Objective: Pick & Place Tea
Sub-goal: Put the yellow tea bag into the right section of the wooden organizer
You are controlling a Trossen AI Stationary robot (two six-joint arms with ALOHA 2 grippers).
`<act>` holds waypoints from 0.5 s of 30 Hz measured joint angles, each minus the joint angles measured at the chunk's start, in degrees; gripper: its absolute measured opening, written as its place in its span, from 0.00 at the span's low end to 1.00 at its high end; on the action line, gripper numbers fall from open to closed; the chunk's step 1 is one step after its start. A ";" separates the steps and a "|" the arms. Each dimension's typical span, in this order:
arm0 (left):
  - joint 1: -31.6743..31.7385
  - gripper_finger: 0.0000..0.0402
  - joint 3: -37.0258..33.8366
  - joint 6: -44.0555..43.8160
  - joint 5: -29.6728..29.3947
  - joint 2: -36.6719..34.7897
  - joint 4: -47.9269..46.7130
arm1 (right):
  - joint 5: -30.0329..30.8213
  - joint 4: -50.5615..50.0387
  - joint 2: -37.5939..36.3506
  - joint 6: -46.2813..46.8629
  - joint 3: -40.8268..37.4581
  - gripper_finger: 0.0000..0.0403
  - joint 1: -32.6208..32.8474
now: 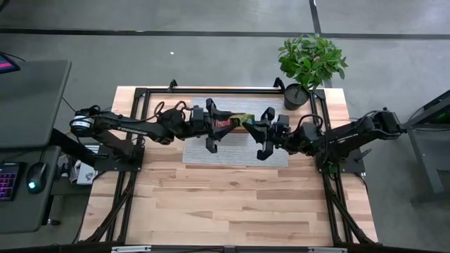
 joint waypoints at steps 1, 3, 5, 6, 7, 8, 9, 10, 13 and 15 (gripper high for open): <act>0.00 0.45 0.00 -0.26 0.22 0.00 0.07 | 0.00 -0.01 0.00 0.01 0.00 0.02 0.00; 0.00 0.42 0.00 -0.33 0.42 0.02 0.15 | 0.02 -0.08 0.00 -0.05 0.00 0.02 0.00; 0.00 0.37 0.00 -0.33 0.43 0.95 0.55 | 0.01 -0.06 0.00 -0.07 0.00 0.02 0.00; 0.00 0.33 -0.01 -0.35 0.50 1.33 0.25 | 0.02 0.01 0.00 -0.08 0.00 0.02 0.00; 0.00 0.29 -0.02 -0.36 0.76 1.47 0.00 | 0.04 -0.05 0.00 -0.08 0.00 0.02 0.00; 0.00 0.24 -0.02 -0.39 1.03 1.45 0.06 | 0.07 -0.06 0.00 -0.11 0.00 0.02 0.00; -0.01 0.19 -0.02 -0.52 1.04 1.32 0.31 | 0.10 -0.05 0.00 -0.10 0.00 0.02 0.00; -0.02 0.13 -0.02 -0.57 1.05 1.18 0.20 | 0.15 -0.04 0.00 -0.12 0.00 0.02 -0.02; -0.02 0.02 0.00 -0.66 0.48 1.20 -0.88 | 0.44 -0.15 0.00 -0.12 0.00 0.02 -0.02; -0.04 0.03 0.00 -0.31 -0.22 1.20 -0.99 | 0.52 -0.25 0.00 -0.12 0.00 0.03 -0.04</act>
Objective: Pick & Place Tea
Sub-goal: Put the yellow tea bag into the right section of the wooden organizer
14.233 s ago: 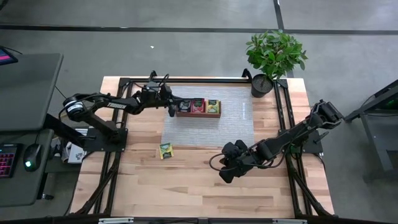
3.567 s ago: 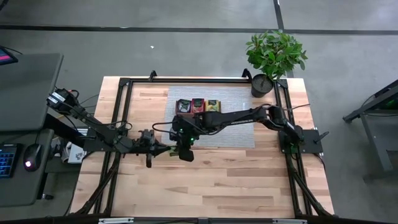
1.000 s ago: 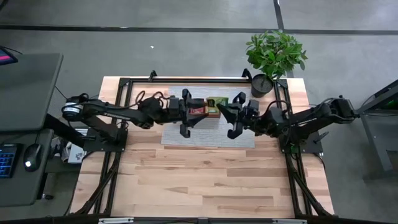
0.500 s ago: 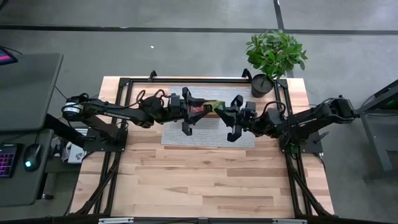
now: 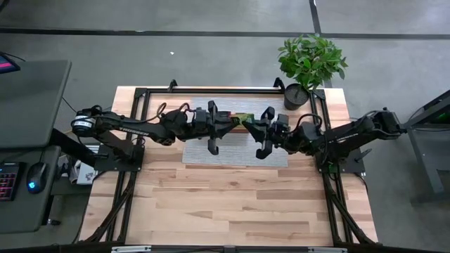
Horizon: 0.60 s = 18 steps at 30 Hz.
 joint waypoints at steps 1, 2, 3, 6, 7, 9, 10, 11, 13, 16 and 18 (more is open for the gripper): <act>0.00 0.02 0.00 0.03 -0.20 0.00 -0.03 | 0.12 -0.10 0.00 0.00 0.00 0.05 0.00; 0.00 0.01 0.00 0.04 -0.35 0.00 -0.09 | 0.15 -0.14 0.00 -0.02 0.00 0.07 0.00; 0.00 0.01 -0.01 0.05 -0.68 0.00 -0.11 | 0.05 -0.14 0.00 -0.02 0.00 0.09 0.00; 0.00 0.00 -0.01 0.53 -1.20 0.00 -0.13 | -0.50 -0.13 0.00 -0.02 0.00 0.16 0.00; 0.00 0.00 -0.02 0.53 -1.20 0.00 -0.13 | -0.49 -0.13 0.00 0.04 0.00 0.18 0.02; 0.02 0.00 -0.02 0.54 -1.05 0.00 -0.13 | -0.70 -0.13 0.00 0.81 0.00 0.21 0.02; 0.02 0.00 -0.02 0.53 -0.75 0.00 -0.13 | -1.00 -0.13 0.00 0.84 0.00 0.23 0.02; 0.03 0.00 -0.02 0.49 -0.54 0.00 -0.13 | -1.20 -0.12 0.00 0.62 0.00 0.24 0.05; 0.02 0.00 -0.02 0.48 0.22 0.00 -0.13 | -1.63 -0.53 -0.42 -0.80 0.00 0.25 0.37; 0.02 0.00 -0.02 0.48 1.66 0.00 -0.55 | -1.78 -3.29 -2.19 -1.82 0.00 0.27 0.76; 0.04 0.00 -0.02 0.46 2.28 -0.02 -1.88 | -2.17 -7.30 -4.45 -1.50 0.00 0.27 0.81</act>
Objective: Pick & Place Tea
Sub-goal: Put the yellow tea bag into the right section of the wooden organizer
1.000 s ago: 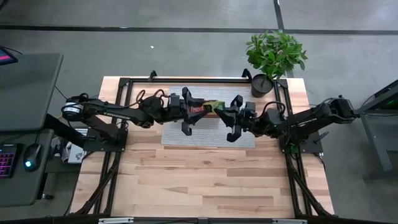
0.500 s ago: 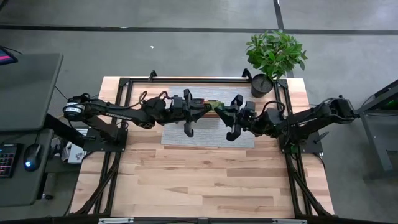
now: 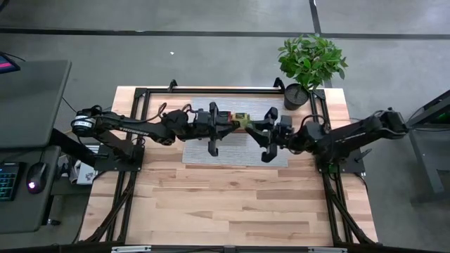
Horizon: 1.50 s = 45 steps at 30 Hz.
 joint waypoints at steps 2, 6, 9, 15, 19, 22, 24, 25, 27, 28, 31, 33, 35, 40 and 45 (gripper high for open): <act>0.00 0.00 0.00 -0.04 1.06 0.00 -2.14 | -0.54 -4.80 -2.78 0.92 0.00 0.27 0.00; 0.00 0.00 0.00 -1.78 5.03 -0.01 -5.90 | -1.98 -16.75 -9.63 4.78 0.00 0.27 0.00; 0.00 0.00 1.18 -2.99 8.98 -0.07 -11.66 | -4.65 -25.48 -14.55 8.37 0.00 0.27 0.00; 0.00 0.00 10.06 2.48 13.04 -0.07 -35.62 | -10.97 -36.38 -20.20 13.73 0.00 0.27 -0.17; 0.00 0.00 18.87 9.53 12.58 0.97 -52.24 | -12.68 -42.39 -20.51 14.52 1.55 0.27 -0.17; -0.04 0.00 24.95 14.02 11.37 3.07 -62.19 | -12.73 -52.30 -18.15 13.19 6.39 0.27 -0.17; -0.04 0.00 28.88 16.22 10.93 4.51 -66.36 | -12.59 -58.68 -15.38 11.53 10.78 0.27 -0.17; -0.04 0.00 30.69 16.98 10.80 5.25 -67.89 | -12.38 -62.05 -13.79 10.49 13.17 0.27 -0.17; -0.04 0.00 33.96 18.09 9.12 6.73 -72.33 | -11.59 -68.58 -10.28 8.55 18.35 0.27 -0.17; -0.04 0.00 35.40 18.62 8.21 7.40 -74.62 | -10.95 -71.88 -8.45 7.51 20.94 0.27 -0.17; -0.04 0.00 39.24 19.49 7.00 9.53 -78.46 | -8.97 -80.38 -3.19 5.17 27.92 0.27 -0.17; -0.04 0.00 40.94 20.17 6.73 10.64 -80.82 | -8.60 -83.88 -0.15 3.89 31.65 0.27 -0.17; -0.05 0.00 41.91 20.60 6.56 11.32 -82.63 | -8.60 -86.30 2.38 3.37 34.71 0.27 -0.17; -0.06 0.00 42.45 20.57 6.36 11.82 -82.21 | -8.95 -91.48 6.85 2.88 39.18 0.27 -0.17; -0.08 0.00 42.42 20.61 6.36 11.87 -82.18 | -9.21 -92.30 8.13 2.95 39.41 0.27 -0.22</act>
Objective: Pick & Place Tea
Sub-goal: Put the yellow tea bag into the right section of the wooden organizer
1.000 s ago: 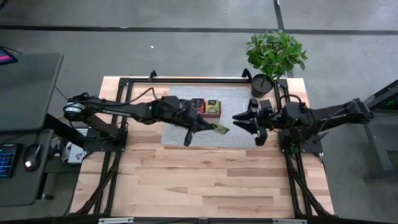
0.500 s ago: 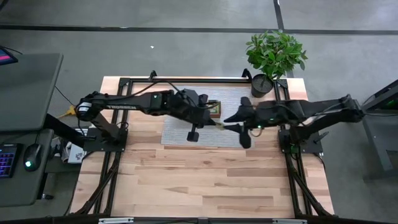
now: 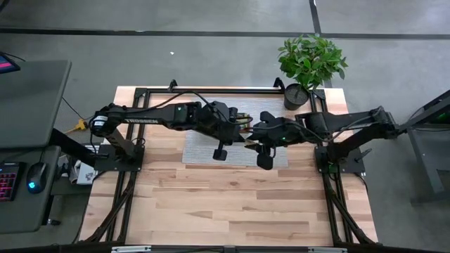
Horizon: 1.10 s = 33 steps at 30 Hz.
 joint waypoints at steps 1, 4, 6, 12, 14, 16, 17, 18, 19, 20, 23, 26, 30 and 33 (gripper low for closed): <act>0.00 0.00 0.00 0.00 0.01 0.00 -0.02 | 0.16 0.00 0.02 0.02 0.00 0.27 0.02; 0.00 0.00 0.00 0.00 -0.02 0.00 -0.02 | 1.31 0.15 0.04 0.84 0.00 0.26 0.02; 0.00 0.00 0.00 0.02 -0.02 0.00 -0.04 | 2.01 0.03 0.04 0.93 0.00 0.23 0.02; 0.00 0.00 0.00 0.13 -0.04 0.00 -0.52 | 2.91 -0.02 0.04 0.75 0.00 0.02 0.02; 0.00 0.00 0.00 0.13 -0.04 0.00 -0.68 | 3.94 -0.03 0.04 1.28 0.00 0.03 0.04; 0.00 0.00 0.00 0.09 -0.16 -0.01 -0.89 | 4.47 0.00 0.06 1.77 -0.02 0.02 0.04; 0.01 0.00 0.00 -0.03 -0.34 -0.02 -0.92 | 4.51 0.00 0.06 1.66 -0.02 0.01 0.04; 0.02 0.00 0.00 -0.04 -0.60 -0.02 -0.95 | 4.73 -0.02 0.06 1.67 -0.02 0.01 0.04; 0.02 0.01 0.00 -0.04 -0.84 -0.02 -0.98 | 5.04 -0.02 0.06 1.97 -0.04 0.01 0.04; 0.02 0.02 0.00 -0.02 -0.92 -0.02 -1.04 | 5.15 0.00 0.06 2.17 -0.04 0.01 0.04; 0.04 0.09 -0.04 0.24 -1.31 -0.02 -1.75 | 5.92 -0.03 0.06 2.52 -0.04 0.01 0.04; 0.07 0.19 -0.04 0.37 -2.87 -0.02 -2.24 | 6.47 -0.33 0.04 3.24 -0.51 0.01 0.04; 0.02 0.33 -0.04 2.08 -7.00 -0.02 -4.96 | 6.90 -0.45 -0.02 4.70 -2.46 0.00 0.04; 0.04 0.42 -0.04 2.98 -9.59 -0.02 -8.30 | 7.43 0.44 -1.11 6.69 -5.99 0.00 0.04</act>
